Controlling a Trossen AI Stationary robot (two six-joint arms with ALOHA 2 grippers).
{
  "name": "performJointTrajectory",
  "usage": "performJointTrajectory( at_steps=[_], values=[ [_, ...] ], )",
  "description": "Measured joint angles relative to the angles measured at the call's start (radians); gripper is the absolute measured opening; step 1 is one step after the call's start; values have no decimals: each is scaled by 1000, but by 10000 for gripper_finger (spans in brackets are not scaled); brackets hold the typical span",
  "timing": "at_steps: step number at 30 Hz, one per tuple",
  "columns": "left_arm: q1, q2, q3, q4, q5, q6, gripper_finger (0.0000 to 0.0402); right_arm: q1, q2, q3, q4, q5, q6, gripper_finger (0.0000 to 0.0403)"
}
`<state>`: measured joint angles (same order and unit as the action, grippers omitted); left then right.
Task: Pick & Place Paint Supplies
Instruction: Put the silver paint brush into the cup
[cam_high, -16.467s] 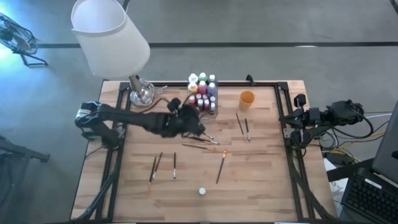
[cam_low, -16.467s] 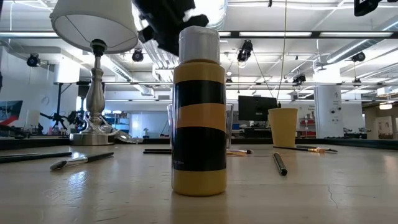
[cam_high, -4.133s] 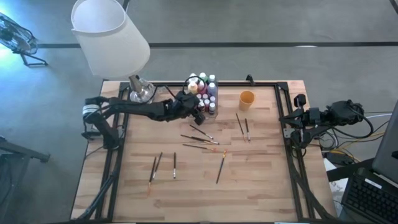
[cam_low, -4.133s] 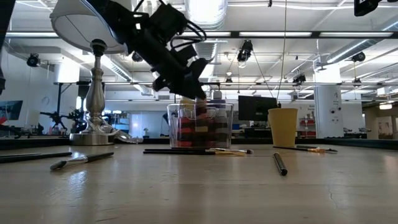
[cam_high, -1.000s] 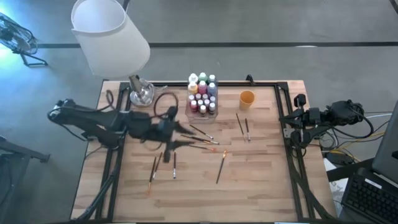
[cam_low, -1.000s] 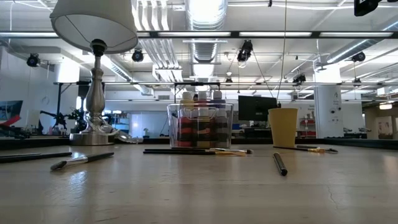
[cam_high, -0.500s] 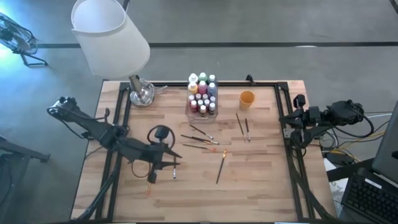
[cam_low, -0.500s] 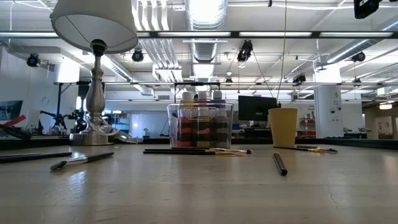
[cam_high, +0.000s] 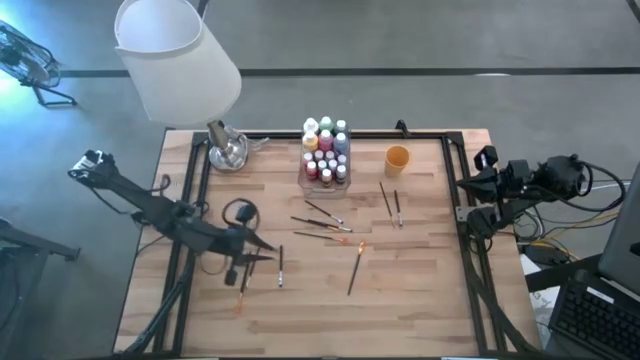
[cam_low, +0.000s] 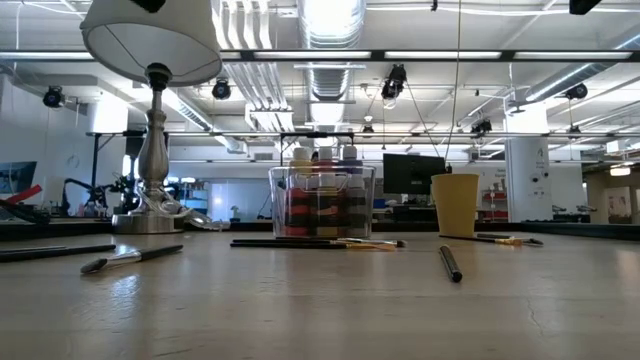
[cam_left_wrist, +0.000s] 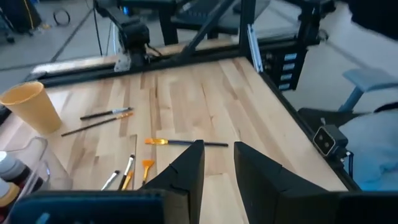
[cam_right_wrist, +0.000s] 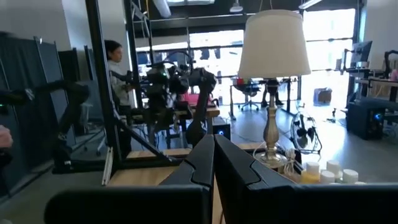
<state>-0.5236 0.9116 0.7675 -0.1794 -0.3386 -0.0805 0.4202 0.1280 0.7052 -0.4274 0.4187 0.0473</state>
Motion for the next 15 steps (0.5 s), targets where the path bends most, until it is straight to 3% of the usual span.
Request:
performJointTrajectory(
  at_steps=[15],
  values=[
    [5, -556, -464, 111, 4, 15, 69, 0, 0, -1, -3, 0, -50, 8]
  ],
)
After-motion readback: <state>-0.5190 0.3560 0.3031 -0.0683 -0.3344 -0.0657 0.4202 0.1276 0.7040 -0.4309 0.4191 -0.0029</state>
